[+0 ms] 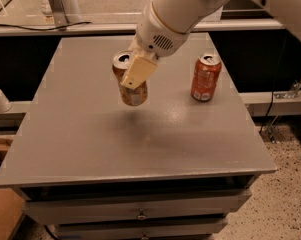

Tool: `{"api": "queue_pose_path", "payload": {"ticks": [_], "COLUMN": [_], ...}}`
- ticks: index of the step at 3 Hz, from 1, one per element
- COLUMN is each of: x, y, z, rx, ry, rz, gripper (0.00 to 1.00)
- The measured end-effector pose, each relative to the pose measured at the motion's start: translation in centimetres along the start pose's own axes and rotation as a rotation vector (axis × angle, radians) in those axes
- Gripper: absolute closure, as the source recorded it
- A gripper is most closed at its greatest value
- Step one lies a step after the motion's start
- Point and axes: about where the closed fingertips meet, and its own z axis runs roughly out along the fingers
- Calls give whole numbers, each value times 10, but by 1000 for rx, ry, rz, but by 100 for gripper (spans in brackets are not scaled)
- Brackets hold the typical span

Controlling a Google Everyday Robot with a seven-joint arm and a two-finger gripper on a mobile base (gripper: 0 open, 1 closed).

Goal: Move orange can near coke can

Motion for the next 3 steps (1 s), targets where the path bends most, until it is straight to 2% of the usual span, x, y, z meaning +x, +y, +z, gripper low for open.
{"api": "queue_pose_path", "payload": {"ticks": [3], "x": [115], "y": [23], "z": [-100], "rx": [118], "ry": [148], "rz": [195], "gripper": [100]}}
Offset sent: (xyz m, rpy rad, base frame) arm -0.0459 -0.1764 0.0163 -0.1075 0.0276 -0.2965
